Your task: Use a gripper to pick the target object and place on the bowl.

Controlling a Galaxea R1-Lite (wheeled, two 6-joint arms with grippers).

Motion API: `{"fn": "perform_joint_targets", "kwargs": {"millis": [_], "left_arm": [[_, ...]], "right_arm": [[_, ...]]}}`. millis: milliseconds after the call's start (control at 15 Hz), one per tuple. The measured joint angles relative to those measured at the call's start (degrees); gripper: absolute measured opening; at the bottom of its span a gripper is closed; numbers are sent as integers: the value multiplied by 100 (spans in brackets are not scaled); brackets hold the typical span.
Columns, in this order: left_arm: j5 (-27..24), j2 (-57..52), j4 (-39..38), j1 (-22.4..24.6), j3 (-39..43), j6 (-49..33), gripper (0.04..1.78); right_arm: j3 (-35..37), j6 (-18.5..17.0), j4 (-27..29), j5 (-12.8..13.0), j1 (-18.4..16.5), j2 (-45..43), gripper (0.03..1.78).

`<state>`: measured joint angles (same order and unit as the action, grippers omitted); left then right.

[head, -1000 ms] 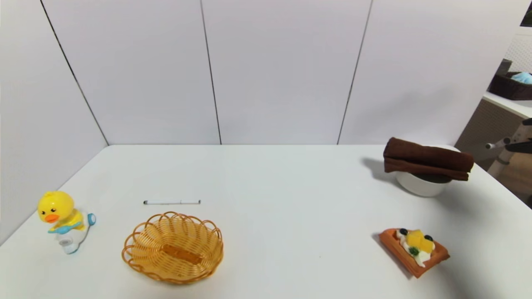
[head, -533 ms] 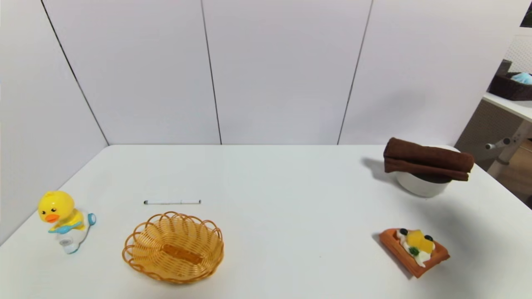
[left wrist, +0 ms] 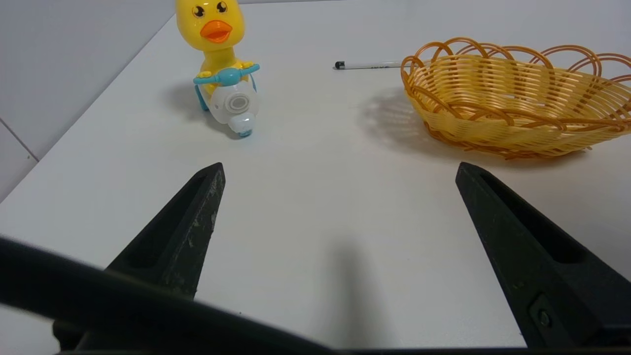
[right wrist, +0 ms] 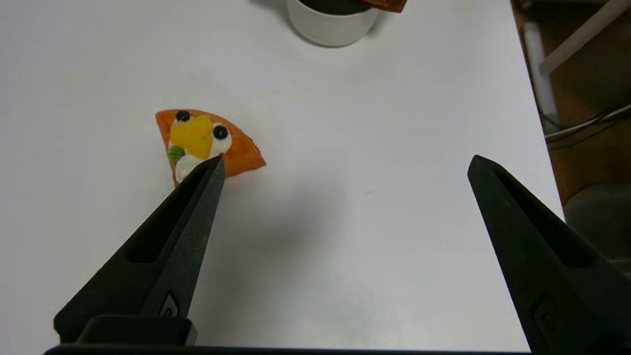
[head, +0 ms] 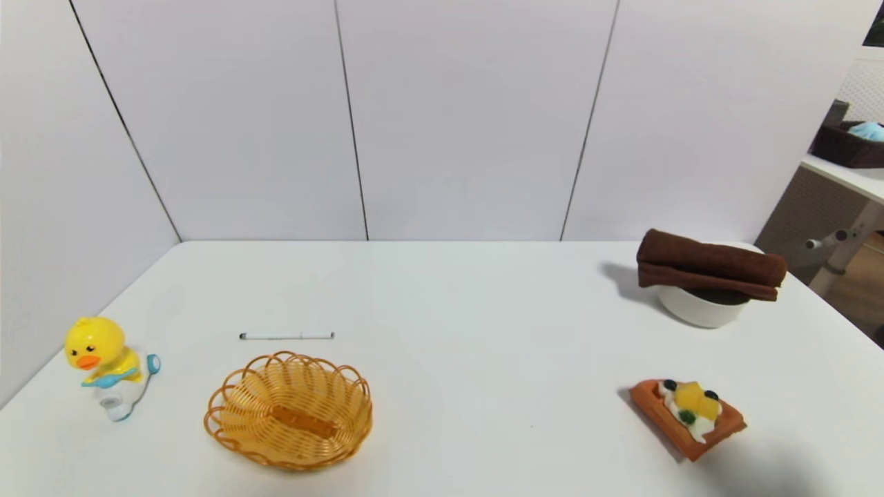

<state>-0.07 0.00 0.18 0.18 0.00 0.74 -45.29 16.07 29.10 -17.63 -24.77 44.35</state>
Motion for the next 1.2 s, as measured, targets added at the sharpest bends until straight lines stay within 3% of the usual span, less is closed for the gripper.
{"fn": "perform_joint_targets", "kwargs": {"millis": [200,400,667,800,1067,1200], "left_arm": [[-2,0,0,0,0,0,169],[-2,0,0,0,0,2,169],[-2,0,0,2,0,2,169],[0,0,-2,2,0,0,169],[-2,0,0,0,0,0,169],[-4,0,0,0,0,0,169]], "right_arm": [[1415,-135,-1391,486,652,-1047,169],[2369,-171,-2566,928,1163,-1726,169],[3042,-234,-2753,1546,1869,-2334,169],[3443,-367,-2787,1708,2108,-2672,169],[4329,-562,-3295,1732,2354,-3302,169],[4476,-753,-3072,1651,2404,-3656,170]]}}
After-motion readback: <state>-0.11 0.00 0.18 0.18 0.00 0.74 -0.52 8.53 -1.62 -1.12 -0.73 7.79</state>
